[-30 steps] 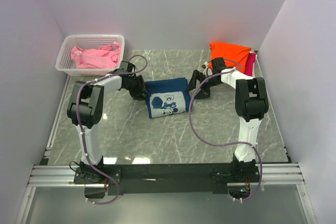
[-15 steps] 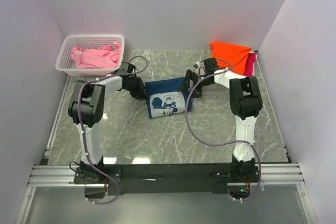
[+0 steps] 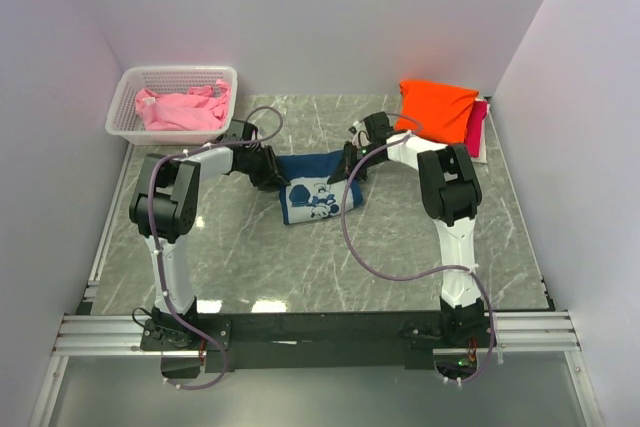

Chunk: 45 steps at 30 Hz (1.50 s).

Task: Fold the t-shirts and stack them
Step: Neatly place the folded tshirt to the corner

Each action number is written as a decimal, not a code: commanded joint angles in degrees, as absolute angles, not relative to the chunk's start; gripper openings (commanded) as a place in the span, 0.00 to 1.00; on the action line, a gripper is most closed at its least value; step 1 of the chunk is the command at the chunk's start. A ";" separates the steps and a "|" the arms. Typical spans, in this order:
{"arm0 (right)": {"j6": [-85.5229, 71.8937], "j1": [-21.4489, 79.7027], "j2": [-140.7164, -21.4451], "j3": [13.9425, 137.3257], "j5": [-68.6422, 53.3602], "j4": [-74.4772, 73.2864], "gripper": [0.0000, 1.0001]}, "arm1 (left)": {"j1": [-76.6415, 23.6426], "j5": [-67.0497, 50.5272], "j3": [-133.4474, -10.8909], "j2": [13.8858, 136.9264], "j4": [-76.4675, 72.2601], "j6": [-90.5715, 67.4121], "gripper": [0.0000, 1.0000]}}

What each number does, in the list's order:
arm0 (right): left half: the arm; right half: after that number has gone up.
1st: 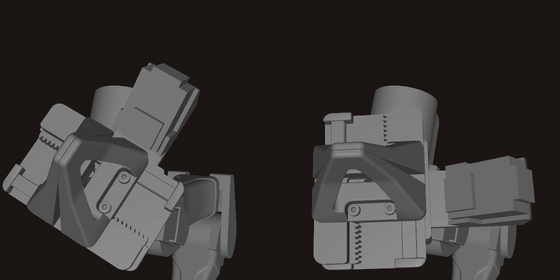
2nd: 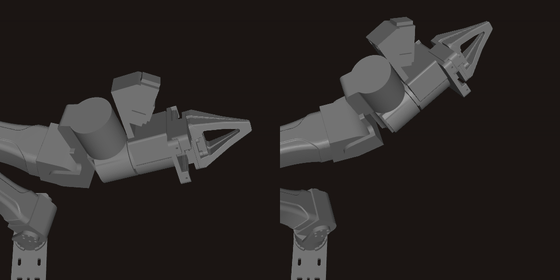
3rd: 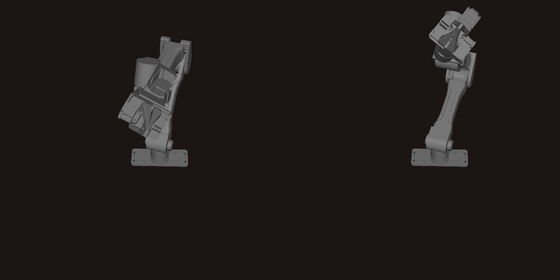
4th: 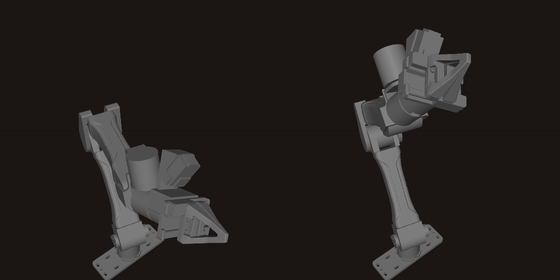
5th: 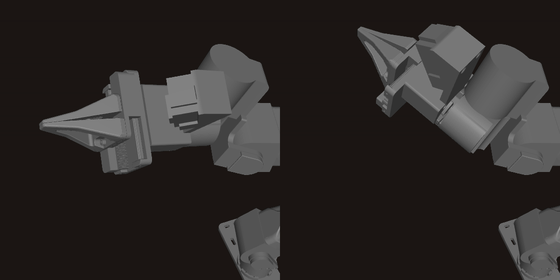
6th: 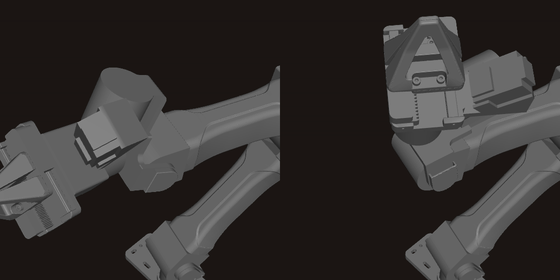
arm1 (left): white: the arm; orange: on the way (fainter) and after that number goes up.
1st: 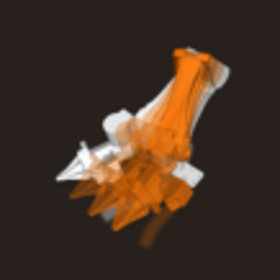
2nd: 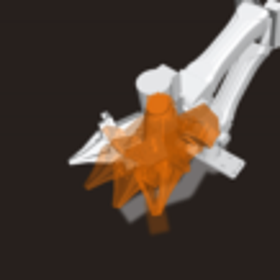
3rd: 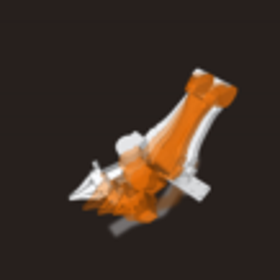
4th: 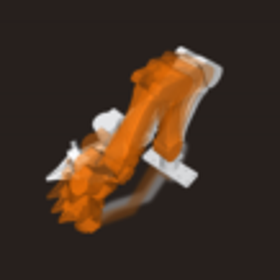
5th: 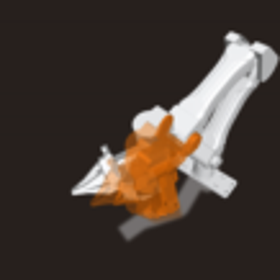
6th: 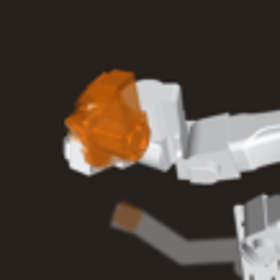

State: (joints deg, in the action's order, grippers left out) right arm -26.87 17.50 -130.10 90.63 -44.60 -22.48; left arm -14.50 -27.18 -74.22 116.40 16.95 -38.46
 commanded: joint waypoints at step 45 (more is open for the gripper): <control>1.49 8.70 -134.22 142.21 23.55 -39.12 0.00 | -8.53 -24.35 -69.26 114.96 25.22 -30.50 0.63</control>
State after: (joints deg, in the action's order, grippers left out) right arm 0.01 9.58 -138.82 139.13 20.58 -44.45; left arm -8.64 -28.29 -72.18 113.30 19.75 -33.61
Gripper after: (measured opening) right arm 0.198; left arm 0.625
